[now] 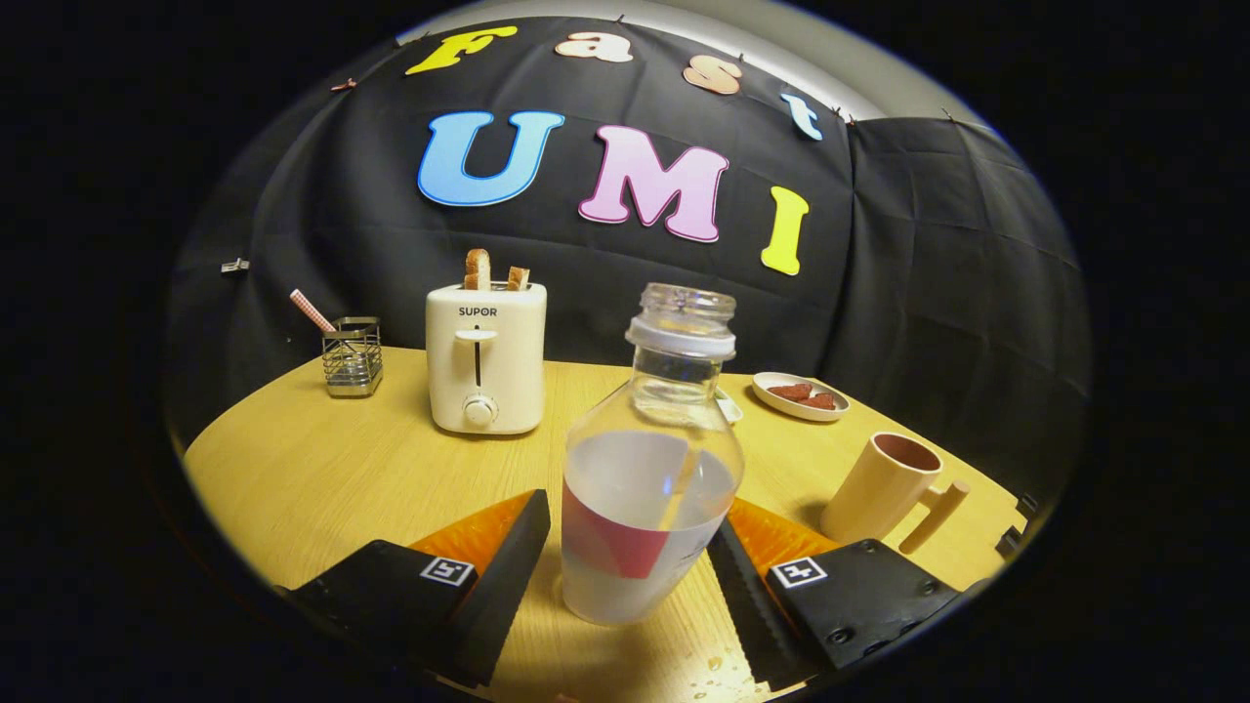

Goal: Take the bottle from table, then pour the juice into the cup, finally place the bottle on the coaster

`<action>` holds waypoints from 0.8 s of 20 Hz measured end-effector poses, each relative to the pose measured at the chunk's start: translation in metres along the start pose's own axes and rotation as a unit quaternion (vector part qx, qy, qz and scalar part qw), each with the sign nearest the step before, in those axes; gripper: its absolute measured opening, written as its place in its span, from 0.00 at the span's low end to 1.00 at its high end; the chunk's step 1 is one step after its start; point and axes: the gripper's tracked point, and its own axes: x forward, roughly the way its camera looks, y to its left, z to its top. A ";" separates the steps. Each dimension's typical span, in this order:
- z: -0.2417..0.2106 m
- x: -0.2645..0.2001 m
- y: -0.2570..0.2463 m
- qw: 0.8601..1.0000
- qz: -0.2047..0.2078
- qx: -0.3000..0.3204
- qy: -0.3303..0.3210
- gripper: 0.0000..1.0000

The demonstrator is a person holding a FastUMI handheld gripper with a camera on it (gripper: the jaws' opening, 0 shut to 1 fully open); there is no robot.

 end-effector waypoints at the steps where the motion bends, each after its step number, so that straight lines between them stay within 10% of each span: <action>1: 0.002 0.001 0.001 1.000 -0.001 0.000 -0.002 0.94; 16: 0.007 -0.001 0.007 0.999 0.053 0.000 -0.003 0.75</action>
